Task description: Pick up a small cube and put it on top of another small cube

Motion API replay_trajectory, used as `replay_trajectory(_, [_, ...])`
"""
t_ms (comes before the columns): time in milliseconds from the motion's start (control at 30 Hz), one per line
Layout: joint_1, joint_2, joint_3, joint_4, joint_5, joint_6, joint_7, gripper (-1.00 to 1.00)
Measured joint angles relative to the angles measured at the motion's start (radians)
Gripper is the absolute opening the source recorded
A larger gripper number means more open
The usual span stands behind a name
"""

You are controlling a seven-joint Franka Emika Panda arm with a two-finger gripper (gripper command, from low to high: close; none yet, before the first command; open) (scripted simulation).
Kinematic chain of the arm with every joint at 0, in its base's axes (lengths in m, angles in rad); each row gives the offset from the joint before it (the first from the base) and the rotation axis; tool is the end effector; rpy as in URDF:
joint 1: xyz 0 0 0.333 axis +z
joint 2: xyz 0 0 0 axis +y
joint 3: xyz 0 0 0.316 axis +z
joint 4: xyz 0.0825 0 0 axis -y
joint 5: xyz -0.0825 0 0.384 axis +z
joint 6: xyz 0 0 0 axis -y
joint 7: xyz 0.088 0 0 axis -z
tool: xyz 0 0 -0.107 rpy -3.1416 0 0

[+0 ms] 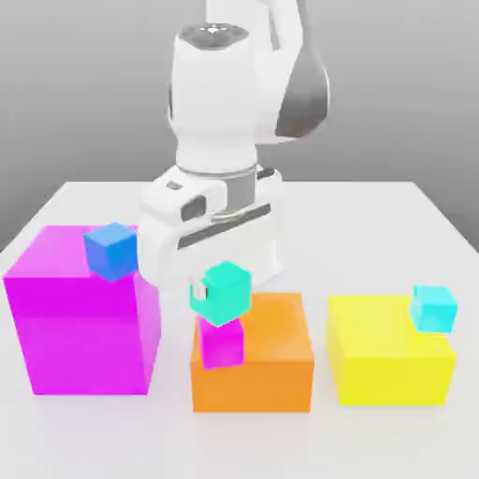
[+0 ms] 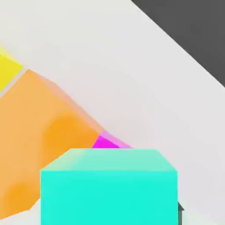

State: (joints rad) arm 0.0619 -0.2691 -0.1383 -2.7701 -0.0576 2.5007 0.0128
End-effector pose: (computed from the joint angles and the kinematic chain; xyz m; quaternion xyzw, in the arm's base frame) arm 0.3782 -0.0252 0.2931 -0.9998 0.0190 0.0009 0.0012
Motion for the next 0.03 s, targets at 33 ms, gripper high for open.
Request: replay_trajectory(33, [0.000, 0.000, 0.000, 0.000, 0.000, 0.000, 0.000, 1.00])
